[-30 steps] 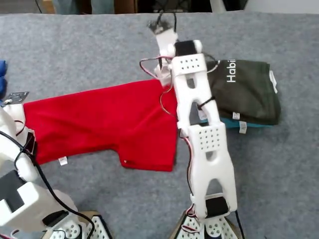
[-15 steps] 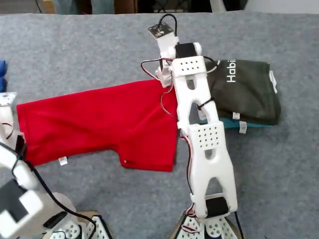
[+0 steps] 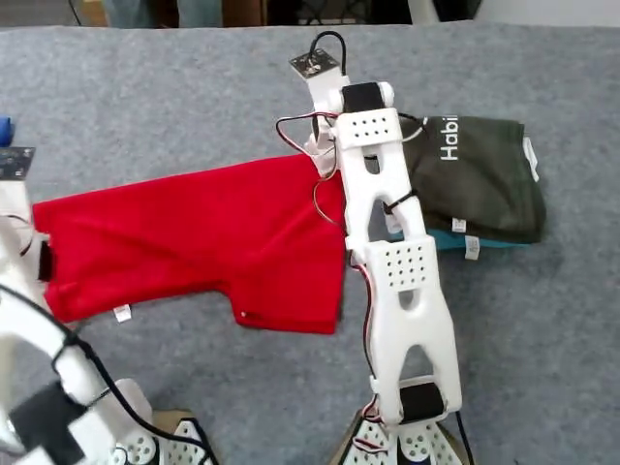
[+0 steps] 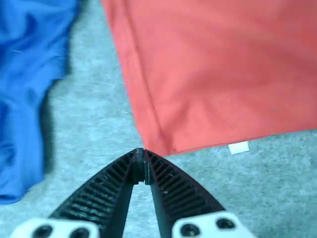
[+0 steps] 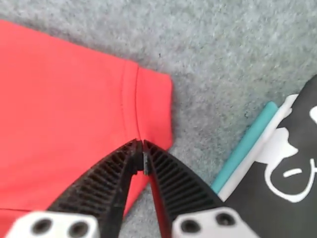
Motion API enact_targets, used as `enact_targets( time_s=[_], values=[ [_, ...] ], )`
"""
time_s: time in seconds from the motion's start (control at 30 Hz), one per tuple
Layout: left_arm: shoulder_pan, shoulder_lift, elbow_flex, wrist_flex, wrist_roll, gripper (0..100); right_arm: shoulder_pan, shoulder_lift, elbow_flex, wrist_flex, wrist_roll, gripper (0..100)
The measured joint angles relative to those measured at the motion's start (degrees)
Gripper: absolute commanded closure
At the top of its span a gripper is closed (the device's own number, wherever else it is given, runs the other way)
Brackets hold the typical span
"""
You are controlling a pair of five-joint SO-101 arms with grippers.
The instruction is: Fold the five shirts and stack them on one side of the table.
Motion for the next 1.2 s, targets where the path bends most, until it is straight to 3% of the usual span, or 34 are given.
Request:
enact_targets(
  time_s=[0.33,0.53,0.97,1.2],
  values=[
    [3.34,21.45,-5.36,-0.62,2.46,97,0.00,4.48,0.00,-0.97,0.00,98.4],
    [-0.35,27.34,-9.85,3.96,4.75,97,0.62,7.65,-1.67,-2.02,-0.18,98.4],
    [-2.20,28.13,-8.09,4.31,-0.09,97,0.79,8.35,-7.56,2.37,0.00,98.4],
    [-4.40,17.05,-3.43,4.31,-1.32,97,2.37,5.36,-11.96,5.01,0.00,98.4]
  ],
)
